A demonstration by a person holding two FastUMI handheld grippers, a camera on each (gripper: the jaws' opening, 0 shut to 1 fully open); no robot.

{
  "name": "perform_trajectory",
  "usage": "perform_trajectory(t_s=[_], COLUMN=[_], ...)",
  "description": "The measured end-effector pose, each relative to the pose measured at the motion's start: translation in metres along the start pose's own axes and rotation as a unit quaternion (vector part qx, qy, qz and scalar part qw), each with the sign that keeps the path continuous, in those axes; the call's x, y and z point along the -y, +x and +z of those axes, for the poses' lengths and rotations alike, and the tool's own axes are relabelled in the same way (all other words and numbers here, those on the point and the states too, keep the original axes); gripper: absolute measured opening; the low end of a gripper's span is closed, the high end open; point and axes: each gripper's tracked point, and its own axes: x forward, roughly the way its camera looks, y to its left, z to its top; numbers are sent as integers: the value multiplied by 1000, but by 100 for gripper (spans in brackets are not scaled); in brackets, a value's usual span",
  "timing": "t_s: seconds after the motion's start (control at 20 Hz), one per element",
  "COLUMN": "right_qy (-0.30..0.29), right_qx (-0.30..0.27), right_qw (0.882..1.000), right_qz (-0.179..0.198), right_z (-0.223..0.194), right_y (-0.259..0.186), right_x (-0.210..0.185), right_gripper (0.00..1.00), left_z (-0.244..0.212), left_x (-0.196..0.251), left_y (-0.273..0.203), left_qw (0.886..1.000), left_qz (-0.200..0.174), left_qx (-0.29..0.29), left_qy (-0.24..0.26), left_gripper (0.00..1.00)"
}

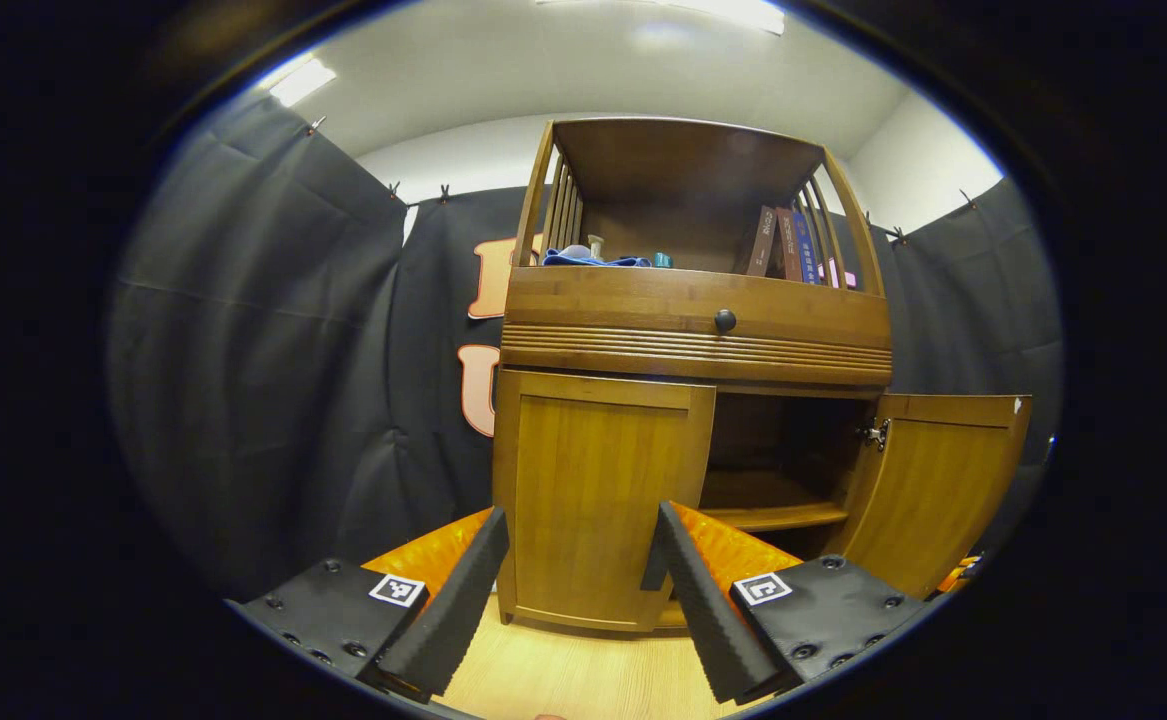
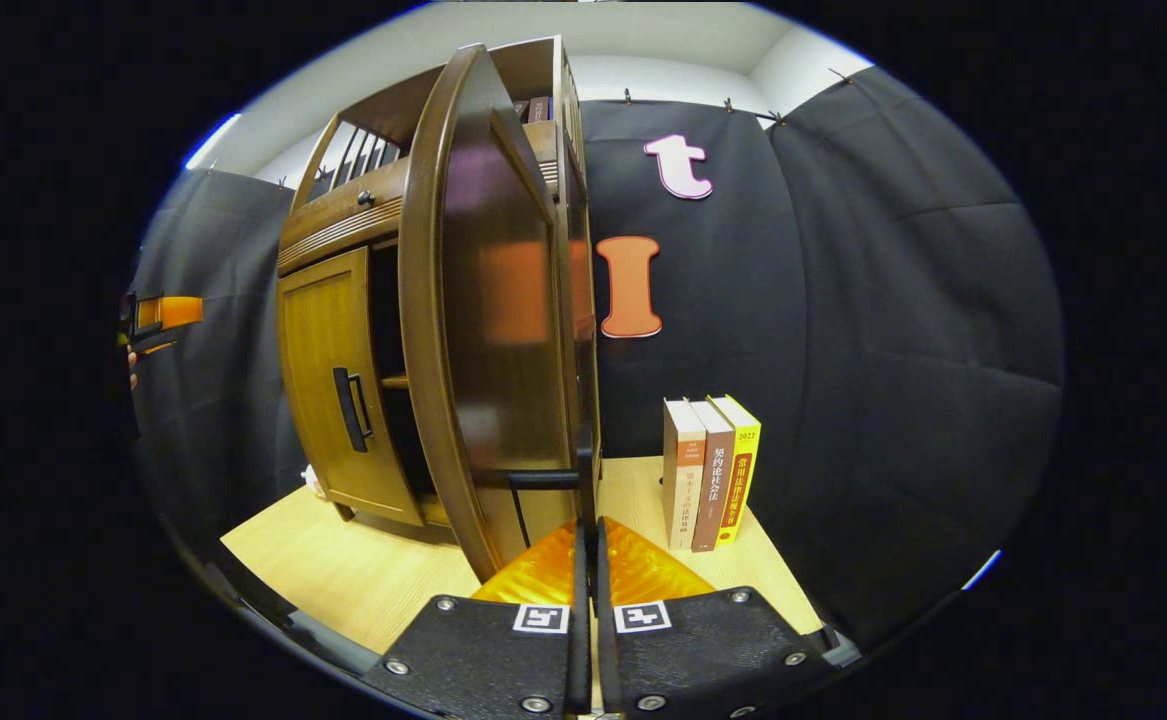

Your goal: Open the right door of the double-door shoe cabinet with the right hand, and open the left door with the left hand.

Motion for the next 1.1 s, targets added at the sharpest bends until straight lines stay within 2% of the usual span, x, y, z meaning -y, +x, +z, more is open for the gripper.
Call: perform_trajectory(t_s=[0.45,0.5,0.55,0.7,0.75,0.8,0.85,0.9,1.0,1.05,1.1], right_qy=[-8,-5,-1,6,8,9,13,17,16,12,10], right_qx=[5,4,4,4,9,14,13,12,16,18,21], right_qw=[999,999,999,999,998,998,998,998,999,999,999], right_qz=[46,50,52,54,55,54,53,53,41,32,25], right_z=[2,2,2,2,5,7,8,7,10,12,13], right_y=[2,2,2,0,-3,-4,-6,-8,-13,-14,-15], right_x=[1,0,-1,-3,-4,-3,-2,-3,2,8,11], right_gripper=[3,8,8,9,5,12,6,14,8,12,32], left_z=[-9,-10,-14,-23,-27,-31,-35,-41,-52,-58,-63], left_x=[27,30,33,39,41,44,47,50,58,62,65], left_y=[10,12,14,23,26,30,36,42,55,61,68], left_qw=[1000,1000,1000,1000,1000,1000,1000,999,999,999,999], left_qz=[4,3,0,-10,-14,-18,-23,-29,-40,-46,-53], left_qx=[-8,-9,-9,-5,-1,1,3,2,1,2,3], left_qy=[2,1,0,5,9,13,14,15,12,8,5], left_gripper=[96,97,99,94,94,94,94,94,94,94,94])
